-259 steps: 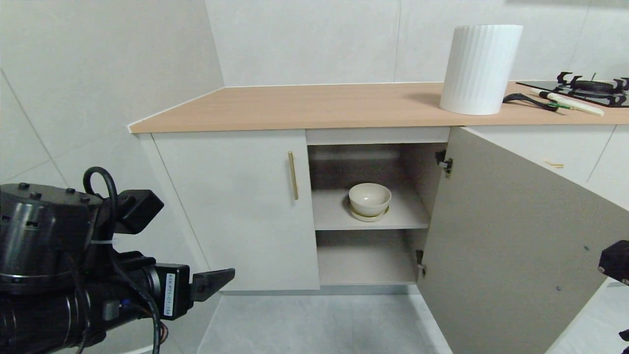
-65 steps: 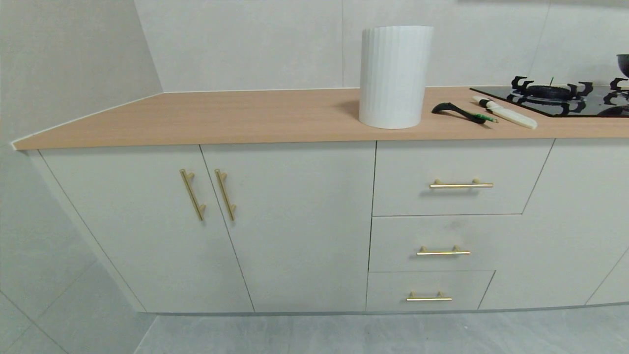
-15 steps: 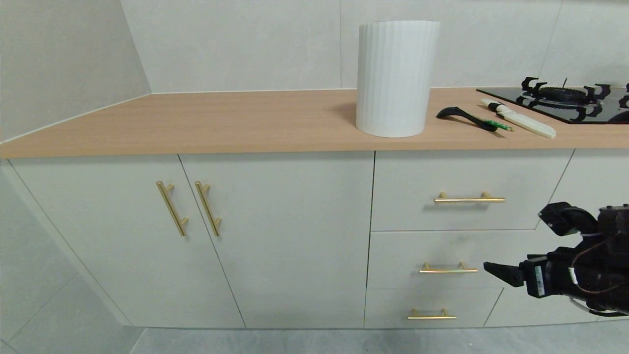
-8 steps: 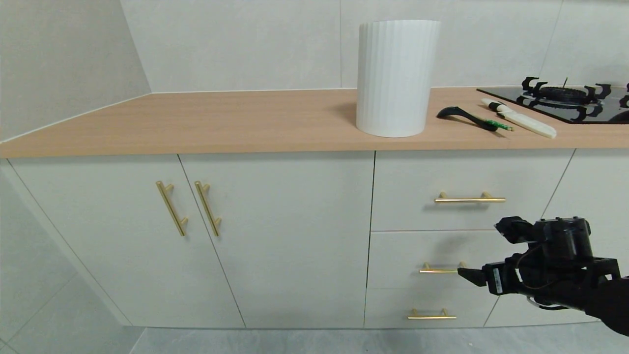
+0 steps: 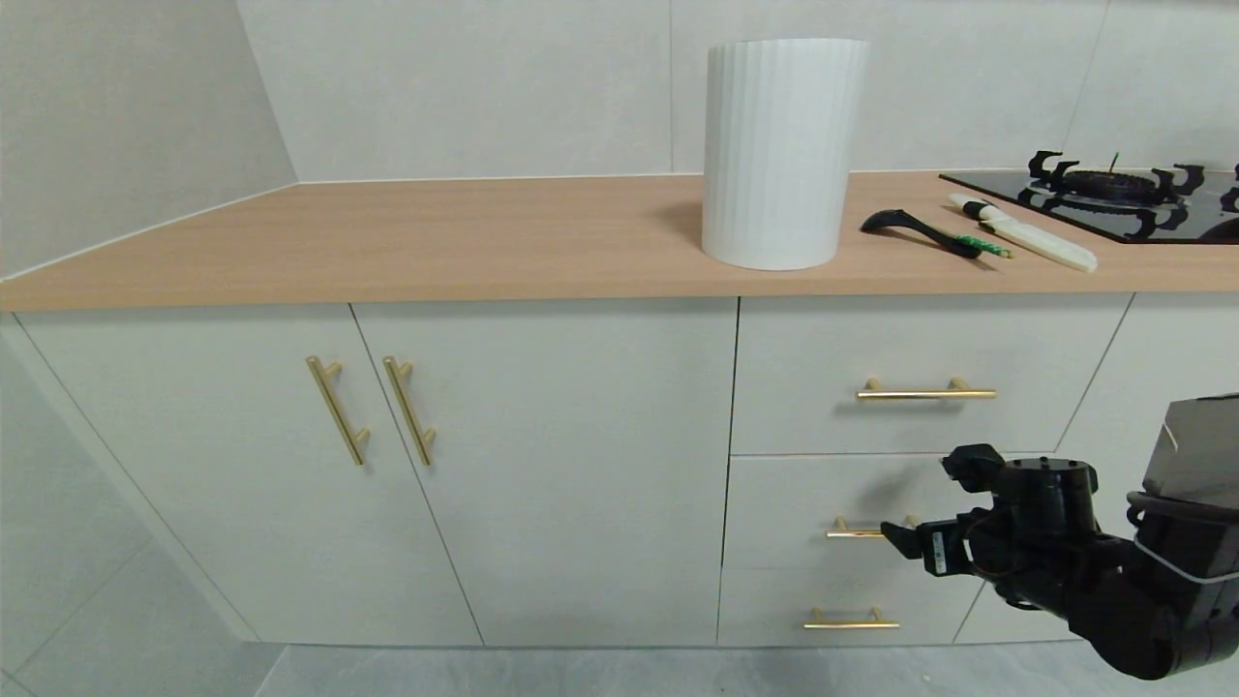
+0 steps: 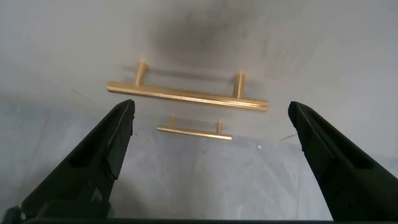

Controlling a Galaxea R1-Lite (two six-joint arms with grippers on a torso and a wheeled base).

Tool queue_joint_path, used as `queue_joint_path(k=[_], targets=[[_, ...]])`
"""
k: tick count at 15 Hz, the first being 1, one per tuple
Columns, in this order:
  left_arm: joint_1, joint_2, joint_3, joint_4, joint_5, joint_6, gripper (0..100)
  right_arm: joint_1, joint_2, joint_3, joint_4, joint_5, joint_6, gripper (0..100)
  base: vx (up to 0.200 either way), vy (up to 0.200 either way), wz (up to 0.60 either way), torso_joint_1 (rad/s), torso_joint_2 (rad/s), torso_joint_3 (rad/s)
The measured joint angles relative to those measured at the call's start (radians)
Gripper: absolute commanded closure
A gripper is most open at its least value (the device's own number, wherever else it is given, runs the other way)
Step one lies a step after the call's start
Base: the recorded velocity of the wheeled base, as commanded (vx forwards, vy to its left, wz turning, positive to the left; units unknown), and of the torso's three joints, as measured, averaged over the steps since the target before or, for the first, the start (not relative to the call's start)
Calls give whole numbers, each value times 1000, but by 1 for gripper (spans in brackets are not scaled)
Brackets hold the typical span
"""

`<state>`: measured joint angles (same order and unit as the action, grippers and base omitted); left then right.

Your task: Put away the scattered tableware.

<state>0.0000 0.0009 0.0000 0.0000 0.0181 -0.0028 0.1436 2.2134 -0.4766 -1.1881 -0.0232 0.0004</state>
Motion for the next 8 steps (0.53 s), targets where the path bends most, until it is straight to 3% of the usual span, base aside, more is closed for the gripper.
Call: queue_joint_path(k=[8], targets=[[0,0,0,0,0,0,0,0,122,-77,-53,-55,48,0,0,0,0,0,0,0]])
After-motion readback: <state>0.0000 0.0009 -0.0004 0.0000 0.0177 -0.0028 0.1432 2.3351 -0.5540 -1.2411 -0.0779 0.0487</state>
